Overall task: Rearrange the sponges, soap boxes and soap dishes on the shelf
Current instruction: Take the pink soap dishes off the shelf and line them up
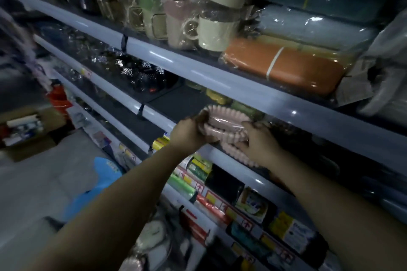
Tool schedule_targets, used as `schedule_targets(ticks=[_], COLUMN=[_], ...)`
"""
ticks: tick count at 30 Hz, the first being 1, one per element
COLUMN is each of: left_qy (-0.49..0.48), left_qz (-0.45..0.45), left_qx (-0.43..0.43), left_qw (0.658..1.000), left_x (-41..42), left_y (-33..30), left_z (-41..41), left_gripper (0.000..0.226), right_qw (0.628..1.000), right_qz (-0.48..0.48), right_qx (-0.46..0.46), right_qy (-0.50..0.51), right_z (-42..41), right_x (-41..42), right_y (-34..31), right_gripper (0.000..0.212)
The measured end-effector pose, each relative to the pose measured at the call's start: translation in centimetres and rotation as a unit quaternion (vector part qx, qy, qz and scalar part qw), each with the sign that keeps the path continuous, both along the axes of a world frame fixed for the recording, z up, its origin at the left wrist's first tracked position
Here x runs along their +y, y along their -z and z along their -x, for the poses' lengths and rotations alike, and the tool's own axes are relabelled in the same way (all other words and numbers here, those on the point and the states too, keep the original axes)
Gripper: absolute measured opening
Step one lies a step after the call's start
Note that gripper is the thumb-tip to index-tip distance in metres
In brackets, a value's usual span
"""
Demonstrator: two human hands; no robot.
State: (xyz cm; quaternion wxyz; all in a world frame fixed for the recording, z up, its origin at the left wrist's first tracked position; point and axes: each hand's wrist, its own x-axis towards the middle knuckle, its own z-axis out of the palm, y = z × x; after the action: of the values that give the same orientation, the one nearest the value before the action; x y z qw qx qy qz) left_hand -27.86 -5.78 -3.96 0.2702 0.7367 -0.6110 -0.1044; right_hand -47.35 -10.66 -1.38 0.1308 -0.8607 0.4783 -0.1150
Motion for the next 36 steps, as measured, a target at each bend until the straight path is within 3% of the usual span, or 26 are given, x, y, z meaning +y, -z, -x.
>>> schedule_targets(ticks=[4, 9, 15, 20, 25, 29, 36], left_qy=[-0.094, -0.204, -0.287, -0.327, -0.318, -0.303, -0.337], left_qz=[0.039, 0.011, -0.081, -0.203, -0.332, -0.367, -0.359], left_qx=[0.058, 0.097, 0.130, 0.174, 0.146, 0.146, 0.093], left_qw=[0.993, 0.974, 0.946, 0.906, 0.876, 0.867, 0.865], left_x=[5.0, 11.7, 18.9, 23.0, 25.2, 25.1, 23.7], left_y=[0.7, 4.1, 11.6, 22.4, 33.3, 40.8, 46.5], left_z=[-3.6, -7.8, -8.8, -6.0, -2.7, -1.9, -2.2], left_gripper=[0.069, 0.090, 0.090, 0.089, 0.094, 0.086, 0.086], right_qw=[0.996, 0.986, 0.966, 0.938, 0.908, 0.900, 0.905], right_qz=[0.051, 0.033, -0.060, -0.175, -0.281, -0.306, -0.323], right_qx=[0.018, 0.020, 0.065, 0.102, 0.131, 0.155, 0.146], right_qy=[-0.066, -0.161, -0.243, -0.280, -0.281, -0.269, -0.237], right_z=[-5.2, -11.1, -14.6, -13.7, -10.9, -10.1, -11.5], right_x=[1.6, 5.2, 8.8, 11.5, 13.1, 12.8, 12.2], right_y=[0.6, 4.2, 12.8, 24.0, 35.8, 43.8, 50.5], right_gripper=[0.047, 0.053, 0.052, 0.060, 0.066, 0.066, 0.072])
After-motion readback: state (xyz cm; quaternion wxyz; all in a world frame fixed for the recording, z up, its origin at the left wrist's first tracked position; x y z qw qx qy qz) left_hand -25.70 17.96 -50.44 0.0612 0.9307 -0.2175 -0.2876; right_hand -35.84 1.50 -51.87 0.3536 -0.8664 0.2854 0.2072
